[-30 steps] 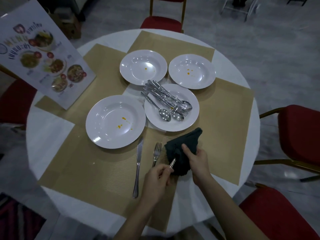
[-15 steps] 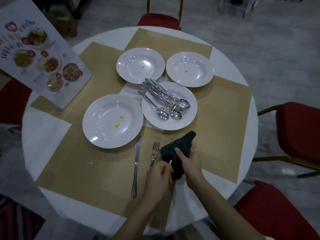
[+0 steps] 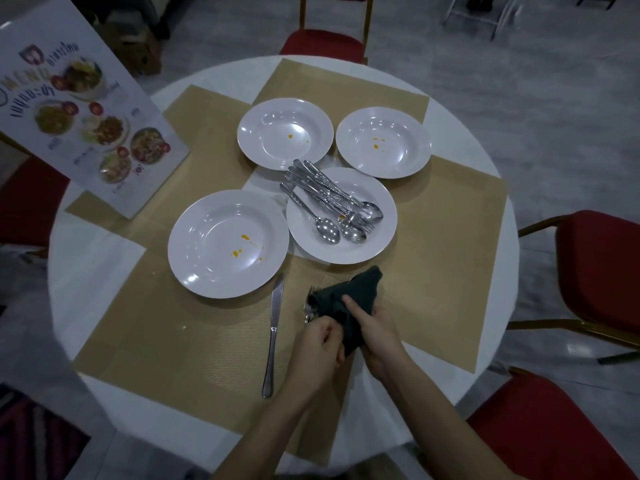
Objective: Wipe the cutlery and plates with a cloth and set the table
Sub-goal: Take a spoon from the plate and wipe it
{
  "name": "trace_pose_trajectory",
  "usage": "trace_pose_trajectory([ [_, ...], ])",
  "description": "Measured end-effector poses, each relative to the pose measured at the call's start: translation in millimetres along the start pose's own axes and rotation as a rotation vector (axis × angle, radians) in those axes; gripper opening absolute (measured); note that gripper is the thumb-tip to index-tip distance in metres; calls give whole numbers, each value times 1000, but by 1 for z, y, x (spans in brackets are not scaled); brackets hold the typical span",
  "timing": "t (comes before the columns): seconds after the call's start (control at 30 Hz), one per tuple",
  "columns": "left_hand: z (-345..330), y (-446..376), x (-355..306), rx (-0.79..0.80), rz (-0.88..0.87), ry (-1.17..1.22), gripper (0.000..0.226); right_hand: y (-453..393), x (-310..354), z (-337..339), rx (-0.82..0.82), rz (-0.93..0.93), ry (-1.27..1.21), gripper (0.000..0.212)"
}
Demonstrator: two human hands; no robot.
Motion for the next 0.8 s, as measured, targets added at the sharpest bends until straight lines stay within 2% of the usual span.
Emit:
trace_pose_trajectory([
  [0.1, -1, 3, 2, 34, 19, 4, 28, -6, 3, 5, -104, 24, -41, 26],
  [0.3, -12, 7, 4, 64, 56, 34, 26, 0, 16, 15, -243, 149, 28, 23],
  [0.43, -7, 7, 7, 16, 56, 48, 27, 10, 3, 4, -168, 120, -4, 15],
  [0.5, -8, 12, 10, 24, 68, 45, 27, 8, 4, 7, -187, 112, 4, 11],
  [0.67, -11, 17, 10, 20, 85, 74, 27, 3, 15, 15, -239, 189, 109, 14],
  [0.8, -4, 13, 13, -70, 96, 88, 26, 13, 1, -1, -164, 165, 92, 22],
])
Point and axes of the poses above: each hand's wrist, its own y-axis away from the middle knuckle, its own z-axis out of the back of the hand, x = y × z, the point moved 5 cm from there along -y, towards the middle knuckle, and after that the axes turned 7 degrees about -z, right-handed, at the moved point
